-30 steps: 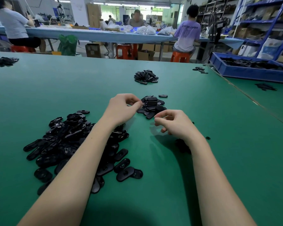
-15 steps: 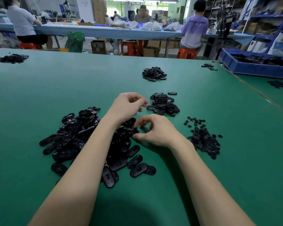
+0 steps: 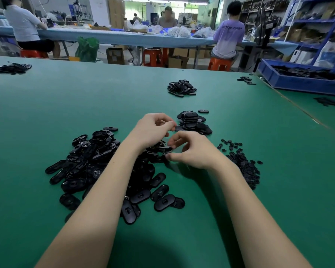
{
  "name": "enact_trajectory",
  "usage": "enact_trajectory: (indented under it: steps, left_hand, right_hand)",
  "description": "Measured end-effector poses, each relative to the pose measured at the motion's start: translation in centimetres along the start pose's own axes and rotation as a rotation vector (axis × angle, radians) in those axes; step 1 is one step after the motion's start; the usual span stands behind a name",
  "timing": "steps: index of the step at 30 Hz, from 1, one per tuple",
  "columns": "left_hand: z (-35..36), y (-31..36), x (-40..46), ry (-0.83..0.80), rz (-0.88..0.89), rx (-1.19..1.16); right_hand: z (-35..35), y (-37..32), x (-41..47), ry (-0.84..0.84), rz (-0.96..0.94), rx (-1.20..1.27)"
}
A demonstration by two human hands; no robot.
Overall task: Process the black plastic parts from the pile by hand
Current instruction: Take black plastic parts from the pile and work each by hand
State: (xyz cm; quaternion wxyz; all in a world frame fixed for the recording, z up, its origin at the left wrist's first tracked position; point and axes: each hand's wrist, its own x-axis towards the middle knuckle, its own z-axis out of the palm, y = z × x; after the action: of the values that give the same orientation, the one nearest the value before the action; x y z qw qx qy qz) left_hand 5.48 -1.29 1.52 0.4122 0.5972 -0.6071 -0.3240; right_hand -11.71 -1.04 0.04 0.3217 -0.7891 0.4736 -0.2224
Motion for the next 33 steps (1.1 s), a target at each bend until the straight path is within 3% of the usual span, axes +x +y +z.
enact_trajectory:
  steps: [10,21,28,33]
  left_hand:
    - [0.9,0.6,-0.5,-0.163,0.032,0.100]
    - [1.5,1.1,-1.2,-0.235,0.008,0.110]
    - [2.9,1.3,-1.4,-0.223,-0.058,-0.122]
    - [4.2,1.4,-1.7,-0.154,-0.124,-0.236]
  right_hand:
    - [-3.7,1.0,-1.1,-0.080,0.121,0.191]
    - [-3.1,1.2,-1.1,0.079,0.157,0.175]
    - [-3.8,1.6,-1.1,0.193,0.190,0.310]
    - [-5.2,3.1,-1.3,0.316,0.308,0.096]
